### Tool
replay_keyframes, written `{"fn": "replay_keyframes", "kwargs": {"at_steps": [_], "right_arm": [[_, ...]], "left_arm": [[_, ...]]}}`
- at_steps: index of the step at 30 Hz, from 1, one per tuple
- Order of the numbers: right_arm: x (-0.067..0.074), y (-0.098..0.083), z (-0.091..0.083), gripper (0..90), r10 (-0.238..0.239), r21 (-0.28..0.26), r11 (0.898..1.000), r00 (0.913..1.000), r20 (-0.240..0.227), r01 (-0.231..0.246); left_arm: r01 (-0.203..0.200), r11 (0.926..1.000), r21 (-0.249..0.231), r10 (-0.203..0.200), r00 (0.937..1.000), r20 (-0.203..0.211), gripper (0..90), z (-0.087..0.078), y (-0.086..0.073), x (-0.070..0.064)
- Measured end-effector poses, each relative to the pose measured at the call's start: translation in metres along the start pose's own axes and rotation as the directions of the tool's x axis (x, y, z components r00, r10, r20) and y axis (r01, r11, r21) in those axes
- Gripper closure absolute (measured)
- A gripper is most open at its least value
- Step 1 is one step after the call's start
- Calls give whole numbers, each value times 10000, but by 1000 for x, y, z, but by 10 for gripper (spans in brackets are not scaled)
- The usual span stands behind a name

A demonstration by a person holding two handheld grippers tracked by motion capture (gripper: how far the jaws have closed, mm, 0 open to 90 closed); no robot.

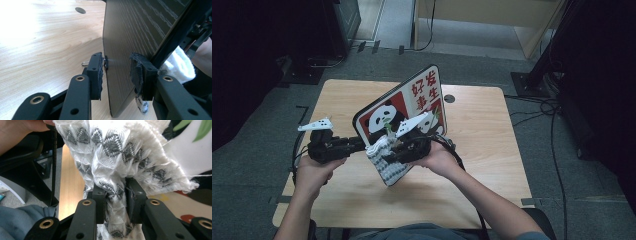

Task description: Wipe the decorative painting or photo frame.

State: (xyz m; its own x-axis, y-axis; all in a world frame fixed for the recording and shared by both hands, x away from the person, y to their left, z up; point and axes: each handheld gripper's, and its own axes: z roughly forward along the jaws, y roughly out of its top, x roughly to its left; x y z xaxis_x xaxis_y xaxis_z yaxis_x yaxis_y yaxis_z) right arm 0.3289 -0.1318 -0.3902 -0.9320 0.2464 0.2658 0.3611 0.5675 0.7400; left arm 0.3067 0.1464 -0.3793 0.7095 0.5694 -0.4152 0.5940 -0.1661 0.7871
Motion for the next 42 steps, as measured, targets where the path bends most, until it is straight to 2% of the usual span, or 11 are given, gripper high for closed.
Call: {"fn": "replay_keyframes", "kwargs": {"at_steps": [24, 31, 38, 42], "right_arm": [[-4, -23, 13, 732, 56, 517, 9987, 9999, -95, -51], [-6, -32, 18, 732, 48, 432, 9991, 9999, -144, -42], [-6, -42, 23, 732, 113, 569, 9983, 9998, -145, -105], [-7, -46, 26, 732, -52, 712, 9974, 9999, -160, 64]], "left_arm": [[-6, 10000, 54, 6, 10000, 34, 633, 0, 0, 0], [5, 10000, 44, -5, 10000, -38, 632, 0, 0, 0], [17, 10000, 78, -17, 10000, -52, 628, 0, 0, -1], [40, 9999, 115, -39, 10000, -61, 626, 1, -1, 0]]}}
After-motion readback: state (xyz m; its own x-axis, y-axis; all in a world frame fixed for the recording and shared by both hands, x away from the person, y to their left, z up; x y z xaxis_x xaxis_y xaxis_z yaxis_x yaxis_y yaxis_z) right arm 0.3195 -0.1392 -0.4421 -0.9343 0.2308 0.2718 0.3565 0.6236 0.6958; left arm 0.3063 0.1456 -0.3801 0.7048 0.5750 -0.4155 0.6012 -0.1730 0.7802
